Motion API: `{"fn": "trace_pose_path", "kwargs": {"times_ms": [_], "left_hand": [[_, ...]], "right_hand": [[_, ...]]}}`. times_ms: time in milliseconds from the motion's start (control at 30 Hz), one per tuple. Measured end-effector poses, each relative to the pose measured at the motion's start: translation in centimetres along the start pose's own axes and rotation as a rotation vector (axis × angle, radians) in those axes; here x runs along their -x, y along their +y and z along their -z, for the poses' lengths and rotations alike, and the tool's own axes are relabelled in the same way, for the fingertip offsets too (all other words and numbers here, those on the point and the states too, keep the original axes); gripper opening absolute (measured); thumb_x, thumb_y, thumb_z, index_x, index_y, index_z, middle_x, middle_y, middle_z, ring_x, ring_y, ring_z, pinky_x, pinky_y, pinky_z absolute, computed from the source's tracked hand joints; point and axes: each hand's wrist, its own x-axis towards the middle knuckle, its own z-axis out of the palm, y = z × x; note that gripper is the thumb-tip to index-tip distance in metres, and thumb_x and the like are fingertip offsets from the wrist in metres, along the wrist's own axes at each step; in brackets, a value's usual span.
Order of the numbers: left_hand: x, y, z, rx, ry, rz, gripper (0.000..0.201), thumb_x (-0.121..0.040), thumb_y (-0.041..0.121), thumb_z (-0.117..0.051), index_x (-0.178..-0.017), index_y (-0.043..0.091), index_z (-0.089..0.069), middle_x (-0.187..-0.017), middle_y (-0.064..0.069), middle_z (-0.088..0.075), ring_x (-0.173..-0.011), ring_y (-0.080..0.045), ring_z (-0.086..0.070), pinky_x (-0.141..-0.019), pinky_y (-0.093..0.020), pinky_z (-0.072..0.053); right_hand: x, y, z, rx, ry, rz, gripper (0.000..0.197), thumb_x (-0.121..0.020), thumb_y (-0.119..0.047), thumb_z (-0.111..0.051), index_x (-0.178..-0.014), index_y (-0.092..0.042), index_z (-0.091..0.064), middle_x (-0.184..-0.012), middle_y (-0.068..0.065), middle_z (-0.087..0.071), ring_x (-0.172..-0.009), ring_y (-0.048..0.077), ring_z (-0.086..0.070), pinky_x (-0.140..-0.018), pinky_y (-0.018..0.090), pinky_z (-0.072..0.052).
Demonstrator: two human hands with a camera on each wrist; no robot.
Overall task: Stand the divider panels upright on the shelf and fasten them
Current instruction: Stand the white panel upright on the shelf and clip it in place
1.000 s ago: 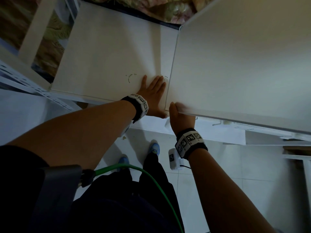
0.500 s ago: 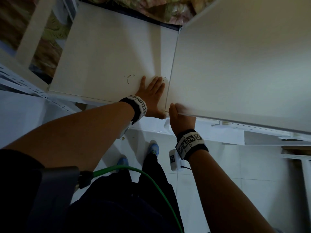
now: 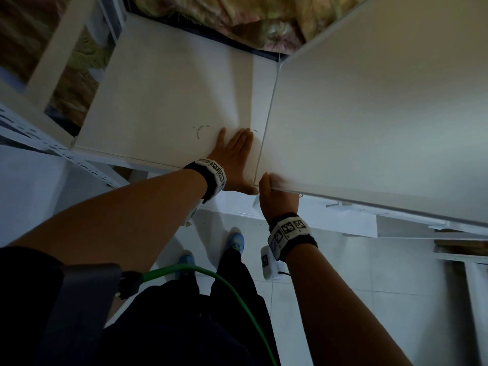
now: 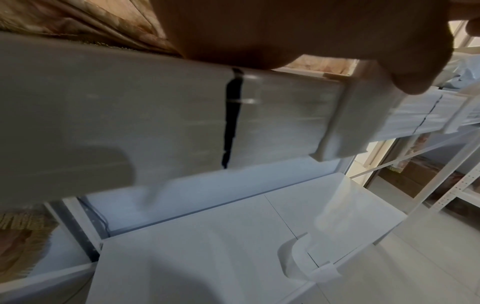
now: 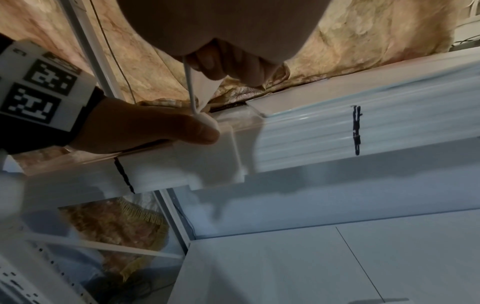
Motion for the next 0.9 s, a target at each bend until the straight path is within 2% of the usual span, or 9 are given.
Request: {"fn": "trace_pose_path", "kwargs": {"times_ms": [133,233,333,467,567,667,767,833,900], "left_hand": [[0.3,-0.2,-0.1,0.05,0.065,-0.013,0.149,-0.055,0.099,-0.038,-0.15,0.005,0.029,-0.162,-0.016,0.027,-0.152,-0.029,0.018,-0.119,-0.062,0.008],[0.4,-0.2,-0.1,0.051,0.116,-0.043,0.144,-0.058,0.098,-0.041,-0.152,0.013,0.028,-0.161,-0.016,0.029,-0.153,-0.031,0.014,-0.118,-0.065,0.007],[0.6,-0.2,-0.2,0.023,0.129,-0.064,0.138,-0.059,0.101,-0.03,-0.153,0.016,0.027,-0.162,-0.014,0.03,-0.153,-0.03,0.015,-0.116,-0.068,0.006],[0.8,-0.2,-0.3,-0.01,0.137,-0.085,0.131,-0.062,0.101,-0.022,-0.153,0.019,0.026,-0.162,-0.013,0.03,-0.153,-0.031,0.015,-0.114,-0.07,0.006],[0.9,-0.2,-0.6,-0.013,0.162,-0.122,0.124,-0.066,0.099,-0.023,-0.153,0.024,0.026,-0.162,-0.013,0.029,-0.153,-0.032,0.014,-0.113,-0.073,0.005],[0.8,-0.1,-1.0,-0.03,0.205,-0.155,0.118,-0.071,0.096,-0.024,-0.154,0.026,0.024,-0.163,-0.014,0.027,-0.153,-0.032,0.012,-0.113,-0.073,0.001],[0.8,-0.1,-1.0,-0.049,0.201,-0.161,0.116,-0.072,0.095,-0.02,-0.154,0.025,0.023,-0.162,-0.014,0.028,-0.153,-0.032,0.015,-0.113,-0.072,0.002],[0.8,-0.1,-1.0,-0.054,0.198,-0.162,0.116,-0.072,0.095,-0.019,-0.154,0.025,0.024,-0.162,-0.014,0.029,-0.153,-0.032,0.017,-0.113,-0.072,0.002],[0.9,-0.2,-1.1,-0.048,0.195,-0.165,0.116,-0.072,0.094,-0.019,-0.154,0.025,0.024,-0.162,-0.014,0.029,-0.153,-0.032,0.016,-0.113,-0.073,0.002]], "right_hand": [[-0.1,-0.3,-0.2,0.005,-0.011,0.011,0.033,-0.095,-0.015,-0.044,-0.063,-0.016,-0.039,-0.053,-0.001,-0.038,-0.05,0.018,-0.043,-0.049,0.031,-0.033],[-0.4,-0.5,-0.2,0.001,-0.021,-0.032,0.037,-0.096,-0.014,-0.046,-0.061,-0.018,-0.036,-0.053,-0.003,-0.037,-0.047,0.005,-0.035,-0.043,0.018,-0.029],[-0.5,-0.5,-0.3,0.084,-0.066,-0.031,0.028,-0.098,-0.015,-0.044,-0.07,-0.017,-0.042,-0.057,-0.006,-0.038,-0.05,0.007,-0.034,-0.047,0.013,-0.028],[-0.5,-0.4,-0.5,-0.034,-0.036,-0.075,0.036,-0.097,-0.012,-0.045,-0.062,-0.017,-0.038,-0.053,-0.003,-0.04,-0.047,0.01,-0.038,-0.045,0.021,-0.028],[-0.1,-0.4,-0.5,-0.063,-0.057,-0.087,0.034,-0.098,-0.014,-0.043,-0.064,-0.017,-0.042,-0.059,-0.003,-0.047,-0.052,0.01,-0.043,-0.058,0.029,-0.033],[0.2,-0.4,-0.3,0.014,-0.093,-0.089,0.048,-0.093,-0.041,-0.028,-0.089,-0.007,-0.063,-0.087,0.01,-0.066,-0.081,0.025,-0.061,-0.07,0.034,-0.04],[0.4,-0.4,-0.3,0.062,-0.114,-0.103,0.072,-0.086,-0.05,-0.019,-0.119,-0.001,-0.06,-0.116,0.018,-0.063,-0.108,0.031,-0.059,-0.084,0.033,-0.042],[0.3,-0.1,-0.7,0.032,-0.092,-0.127,0.062,-0.092,-0.049,-0.026,-0.114,-0.004,-0.062,-0.11,0.018,-0.064,-0.104,0.03,-0.06,-0.083,0.034,-0.045],[0.2,-0.2,-1.2,-0.085,-0.048,-0.174,0.037,-0.096,-0.04,-0.038,-0.091,-0.013,-0.062,-0.086,0.012,-0.061,-0.085,0.026,-0.06,-0.07,0.032,-0.042]]}}
